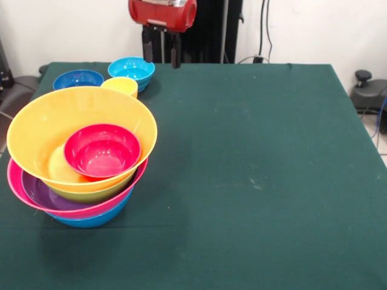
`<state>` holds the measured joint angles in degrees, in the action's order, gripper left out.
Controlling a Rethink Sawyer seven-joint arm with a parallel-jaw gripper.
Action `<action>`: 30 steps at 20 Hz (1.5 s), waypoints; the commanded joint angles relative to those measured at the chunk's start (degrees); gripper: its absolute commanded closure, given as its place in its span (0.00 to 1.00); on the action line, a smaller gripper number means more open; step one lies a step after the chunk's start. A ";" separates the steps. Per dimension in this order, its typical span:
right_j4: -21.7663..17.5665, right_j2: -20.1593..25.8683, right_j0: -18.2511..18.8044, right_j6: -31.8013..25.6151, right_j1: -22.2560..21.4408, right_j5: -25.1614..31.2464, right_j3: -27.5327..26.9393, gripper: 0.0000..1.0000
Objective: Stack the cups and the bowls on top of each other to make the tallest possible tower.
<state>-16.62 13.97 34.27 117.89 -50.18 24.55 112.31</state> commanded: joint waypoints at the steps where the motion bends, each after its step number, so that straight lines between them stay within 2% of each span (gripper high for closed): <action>1: -6.25 0.59 2.18 -0.69 4.93 -6.36 6.76 0.00; 7: -8.09 1.02 4.82 0.40 6.03 -10.87 10.53 0.00; 17: -10.33 1.35 8.30 1.71 5.43 -14.98 16.28 0.00; 21: -12.34 0.22 9.53 2.00 6.06 -17.77 17.67 0.00; 26: -15.35 -1.29 11.45 1.84 7.78 -20.04 17.17 0.00; 30: -17.93 -3.45 11.51 2.36 11.61 -22.80 14.37 0.00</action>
<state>-28.61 12.33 45.76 117.89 -44.18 7.37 126.87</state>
